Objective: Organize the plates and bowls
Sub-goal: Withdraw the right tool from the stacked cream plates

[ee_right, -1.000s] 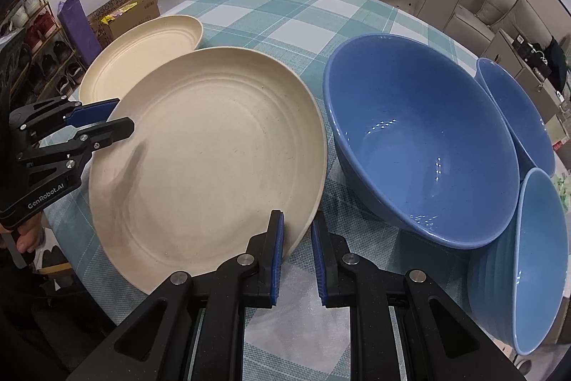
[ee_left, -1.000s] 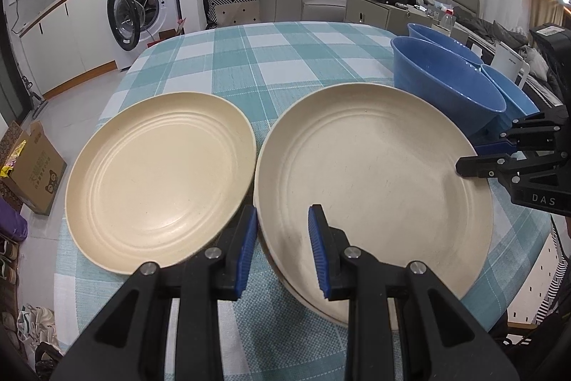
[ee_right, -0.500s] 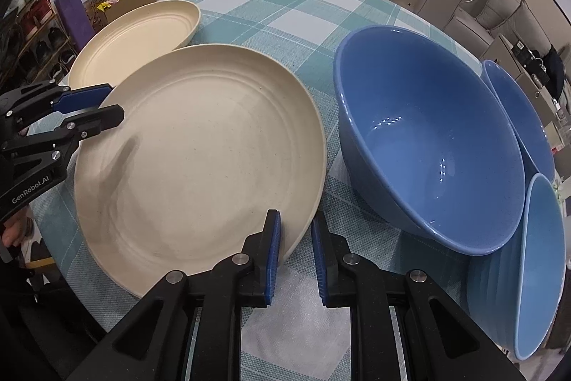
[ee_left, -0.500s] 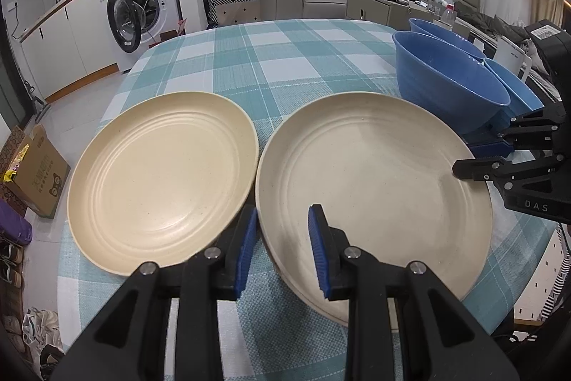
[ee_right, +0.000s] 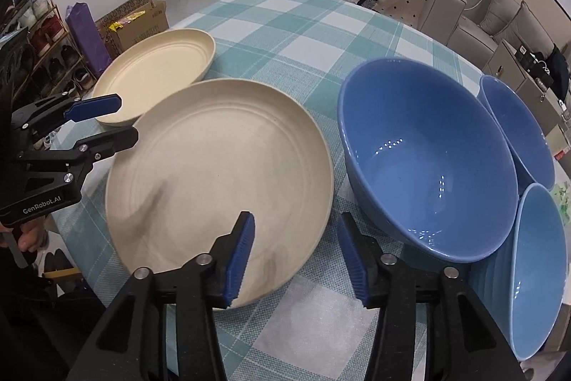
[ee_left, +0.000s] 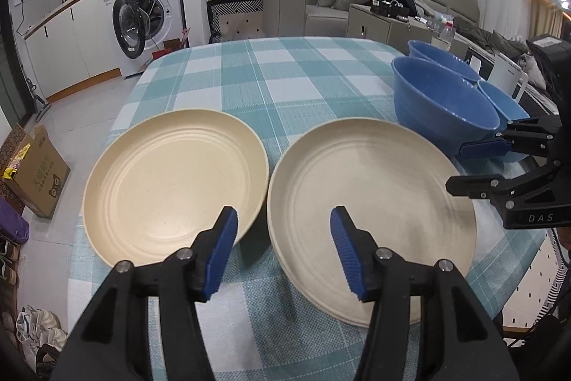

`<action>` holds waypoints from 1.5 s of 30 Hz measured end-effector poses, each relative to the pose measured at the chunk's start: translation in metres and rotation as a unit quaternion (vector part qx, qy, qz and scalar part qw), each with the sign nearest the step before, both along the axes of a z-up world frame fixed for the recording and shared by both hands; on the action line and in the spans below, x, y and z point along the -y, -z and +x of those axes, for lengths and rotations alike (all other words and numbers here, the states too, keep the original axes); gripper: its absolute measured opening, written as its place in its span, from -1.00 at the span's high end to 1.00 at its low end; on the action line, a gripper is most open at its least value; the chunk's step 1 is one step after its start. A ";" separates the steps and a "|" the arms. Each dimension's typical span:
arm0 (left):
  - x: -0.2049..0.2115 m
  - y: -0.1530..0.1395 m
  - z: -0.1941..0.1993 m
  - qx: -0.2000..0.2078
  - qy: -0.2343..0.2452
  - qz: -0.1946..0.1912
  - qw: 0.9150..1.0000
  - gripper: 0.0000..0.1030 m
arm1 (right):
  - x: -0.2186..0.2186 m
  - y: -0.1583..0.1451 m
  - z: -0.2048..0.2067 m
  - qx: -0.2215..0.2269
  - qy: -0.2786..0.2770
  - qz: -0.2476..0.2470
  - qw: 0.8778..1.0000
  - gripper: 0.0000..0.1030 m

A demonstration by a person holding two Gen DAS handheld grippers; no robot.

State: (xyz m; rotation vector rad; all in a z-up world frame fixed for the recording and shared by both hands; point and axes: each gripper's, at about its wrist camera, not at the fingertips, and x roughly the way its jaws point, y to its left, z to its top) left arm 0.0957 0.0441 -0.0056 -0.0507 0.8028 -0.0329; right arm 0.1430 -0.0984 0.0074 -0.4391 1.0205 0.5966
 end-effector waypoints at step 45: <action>-0.107 -0.054 -0.032 0.086 -0.141 -0.009 0.986 -1.00 | -0.073 -0.085 0.015 0.064 -0.028 0.131 0.989 -0.98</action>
